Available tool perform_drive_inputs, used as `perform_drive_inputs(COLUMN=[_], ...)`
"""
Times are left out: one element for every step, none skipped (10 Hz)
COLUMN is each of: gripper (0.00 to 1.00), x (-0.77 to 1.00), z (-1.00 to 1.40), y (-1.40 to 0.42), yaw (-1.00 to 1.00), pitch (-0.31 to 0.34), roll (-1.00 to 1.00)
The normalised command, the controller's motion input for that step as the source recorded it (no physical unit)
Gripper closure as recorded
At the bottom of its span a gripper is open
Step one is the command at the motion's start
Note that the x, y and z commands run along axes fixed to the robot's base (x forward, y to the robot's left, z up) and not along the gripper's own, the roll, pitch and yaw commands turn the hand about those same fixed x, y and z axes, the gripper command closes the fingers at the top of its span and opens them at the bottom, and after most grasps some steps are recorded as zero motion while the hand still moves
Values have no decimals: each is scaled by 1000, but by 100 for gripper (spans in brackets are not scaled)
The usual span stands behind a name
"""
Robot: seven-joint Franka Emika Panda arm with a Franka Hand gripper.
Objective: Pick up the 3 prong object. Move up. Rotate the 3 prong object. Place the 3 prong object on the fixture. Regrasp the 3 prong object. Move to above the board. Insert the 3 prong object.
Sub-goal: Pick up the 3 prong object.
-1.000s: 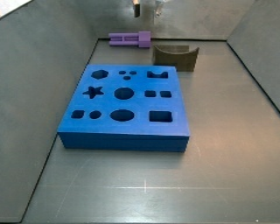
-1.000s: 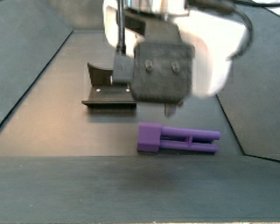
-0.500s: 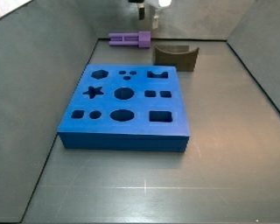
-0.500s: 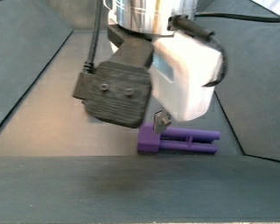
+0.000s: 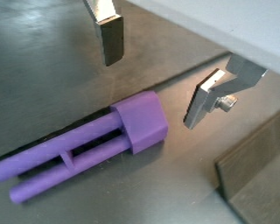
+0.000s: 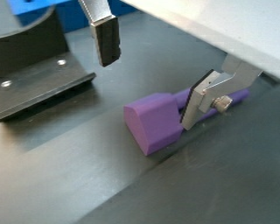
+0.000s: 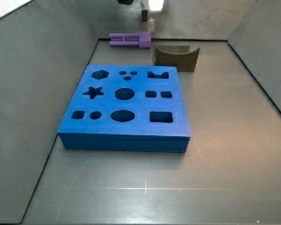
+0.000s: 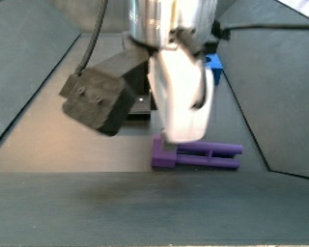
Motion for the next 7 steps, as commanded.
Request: perform_drive_inputs(gripper=[0,0,0,0,0,0,0], x=[131,346,240,0,-280,-423,-497], z=[-563,-591,-451,-251,-143,-49,-46], y=[146,83,0,0,0,0,-66], yaw=[-226,-260,-700,-797,-740,-637,-474], pitch=[-157,-84,-99,-149,-164,-156,-191], roll=[0,0,-90,-153,-140,-126,-80])
